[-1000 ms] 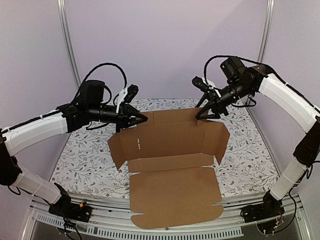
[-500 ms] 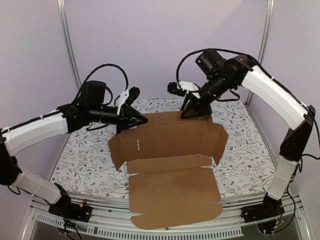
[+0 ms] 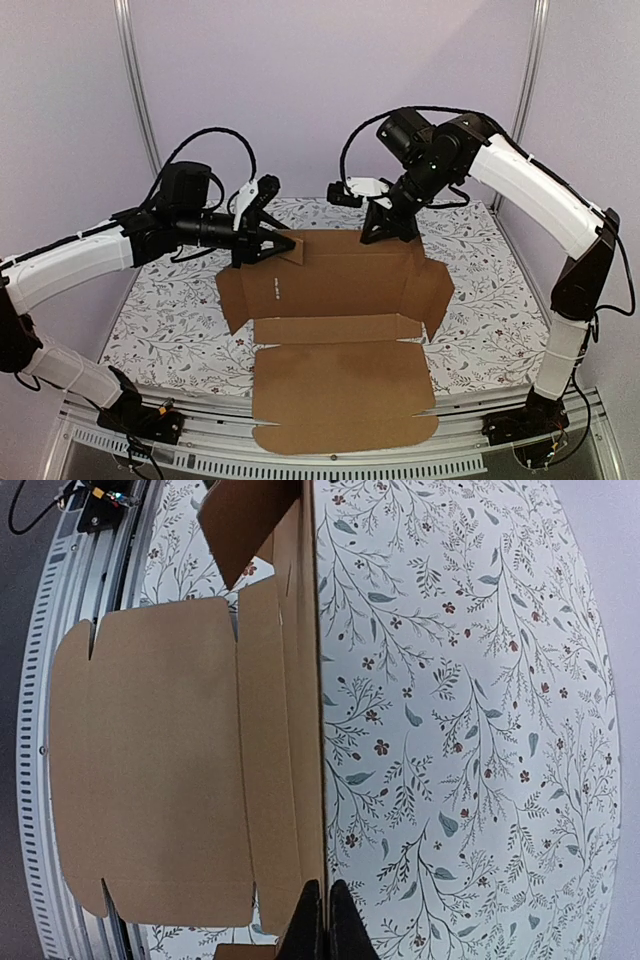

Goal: Fold the paper box

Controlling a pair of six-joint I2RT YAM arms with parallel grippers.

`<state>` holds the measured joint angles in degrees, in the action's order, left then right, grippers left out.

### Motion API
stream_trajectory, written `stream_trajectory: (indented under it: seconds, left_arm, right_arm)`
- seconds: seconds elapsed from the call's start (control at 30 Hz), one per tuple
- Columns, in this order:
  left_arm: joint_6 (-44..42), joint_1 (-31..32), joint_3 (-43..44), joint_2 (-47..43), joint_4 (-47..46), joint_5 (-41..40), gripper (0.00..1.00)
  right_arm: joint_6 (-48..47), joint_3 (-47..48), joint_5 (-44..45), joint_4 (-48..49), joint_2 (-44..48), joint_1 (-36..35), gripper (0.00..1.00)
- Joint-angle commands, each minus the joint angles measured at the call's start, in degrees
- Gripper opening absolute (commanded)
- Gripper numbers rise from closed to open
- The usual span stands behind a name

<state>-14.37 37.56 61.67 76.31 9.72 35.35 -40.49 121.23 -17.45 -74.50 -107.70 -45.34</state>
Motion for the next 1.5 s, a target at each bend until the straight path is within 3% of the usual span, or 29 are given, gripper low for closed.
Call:
stream_trajectory:
  seconds: [0.0, 0.2, 0.5, 0.7, 0.8, 1.1, 1.37, 1.47]
  left_arm:
    - [-0.1, 0.4, 0.3, -4.3, -2.0, -6.5, 0.44]
    - [3.7, 1.6, -2.4, -14.1, -5.3, -24.0, 0.7]
    - [17.8, 11.0, -26.1, -32.0, -15.8, -46.2, 0.76]
    - [21.7, 13.4, -36.7, -37.8, -21.3, -42.4, 0.74]
    - [22.4, 13.7, -37.1, -34.6, -23.4, -41.2, 0.72]
    - [22.7, 12.5, -35.1, -23.1, -31.7, -49.1, 0.74]
    - [24.1, 7.6, -35.8, -17.0, -40.2, -42.4, 0.7]
    - [23.9, 5.2, -35.3, -16.4, -40.9, -37.5, 0.59]
  right_arm:
    - [0.3, 0.9, 2.6, -0.6, -0.1, -0.6, 0.0]
    - [0.3, 0.8, 0.1, -1.4, 4.1, 4.1, 0.0]
    - [3.8, -3.9, -16.2, 0.1, 11.3, 15.9, 0.0]
    - [7.4, -3.9, -24.3, -0.4, 11.7, 20.8, 0.0]
    - [8.8, -4.5, -27.9, -0.3, 11.4, 22.2, 0.0]
    - [11.2, -8.0, -32.5, 2.1, 13.8, 22.4, 0.0]
    - [11.0, -10.4, -35.1, 2.0, 15.7, 22.3, 0.0]
    - [10.8, -10.8, -35.3, 1.9, 16.3, 22.4, 0.0]
